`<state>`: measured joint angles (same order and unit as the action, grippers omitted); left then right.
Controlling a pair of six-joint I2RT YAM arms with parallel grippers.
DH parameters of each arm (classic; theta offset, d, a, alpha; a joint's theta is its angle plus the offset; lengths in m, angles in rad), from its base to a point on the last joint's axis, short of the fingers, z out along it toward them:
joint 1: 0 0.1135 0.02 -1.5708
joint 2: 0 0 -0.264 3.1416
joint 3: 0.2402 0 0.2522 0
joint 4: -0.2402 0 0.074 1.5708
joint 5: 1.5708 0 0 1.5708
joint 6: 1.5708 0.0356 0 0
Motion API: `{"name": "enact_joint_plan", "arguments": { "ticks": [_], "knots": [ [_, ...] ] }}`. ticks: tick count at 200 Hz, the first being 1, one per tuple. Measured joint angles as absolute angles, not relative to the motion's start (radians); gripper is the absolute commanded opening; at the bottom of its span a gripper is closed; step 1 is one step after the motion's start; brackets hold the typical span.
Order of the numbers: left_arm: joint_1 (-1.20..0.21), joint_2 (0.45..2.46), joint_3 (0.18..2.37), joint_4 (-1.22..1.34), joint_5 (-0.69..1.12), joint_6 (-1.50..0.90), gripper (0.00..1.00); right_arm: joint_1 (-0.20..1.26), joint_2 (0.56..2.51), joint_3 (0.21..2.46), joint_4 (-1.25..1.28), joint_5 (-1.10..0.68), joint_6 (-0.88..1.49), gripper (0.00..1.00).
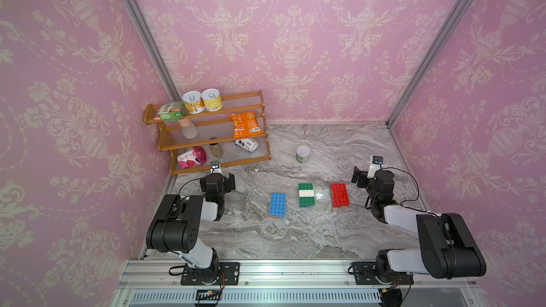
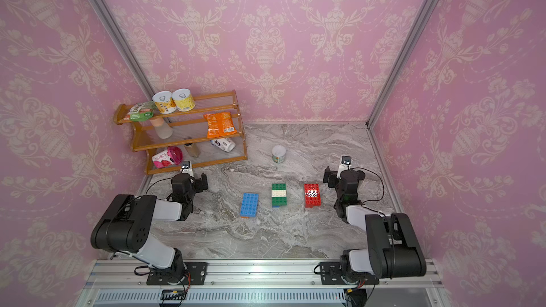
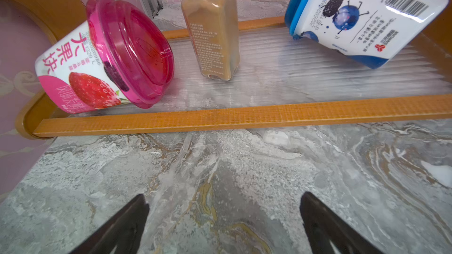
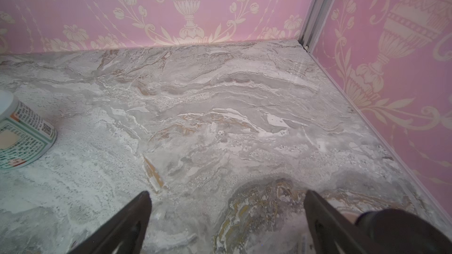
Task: Assemble a rectangle with lego
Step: Reset both arms
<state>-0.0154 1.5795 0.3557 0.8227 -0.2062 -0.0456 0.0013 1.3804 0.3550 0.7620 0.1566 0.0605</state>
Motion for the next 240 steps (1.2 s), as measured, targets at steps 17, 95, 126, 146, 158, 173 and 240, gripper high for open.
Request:
{"name": "enact_joint_plan", "arguments": {
  "ticks": [17,95,126,146,158,173,240],
  "knots": [
    [-0.007,1.579,0.364,0.823,-0.191,-0.046,0.99,0.000,1.414,0.344,0.830,0.125,0.064,1.00],
    [0.004,1.579,0.374,0.825,-0.177,-0.046,0.99,-0.001,1.551,0.340,0.965,-0.003,0.066,1.00],
    [0.004,1.579,0.374,0.825,-0.177,-0.046,0.99,-0.019,1.552,0.340,0.998,-0.144,0.044,1.00],
    [0.004,1.579,0.374,0.825,-0.177,-0.046,0.99,-0.031,1.552,0.339,1.014,-0.191,0.041,1.00],
    [0.005,1.579,0.374,0.825,-0.177,-0.046,0.99,-0.031,1.552,0.319,1.056,-0.168,0.049,1.00],
    [0.004,1.579,0.374,0.825,-0.177,-0.046,0.99,-0.031,1.553,0.257,1.145,-0.085,0.075,1.00],
    [0.004,1.579,0.374,0.825,-0.177,-0.046,0.99,-0.033,1.593,0.148,1.353,0.089,0.131,1.00]
  ]
}}
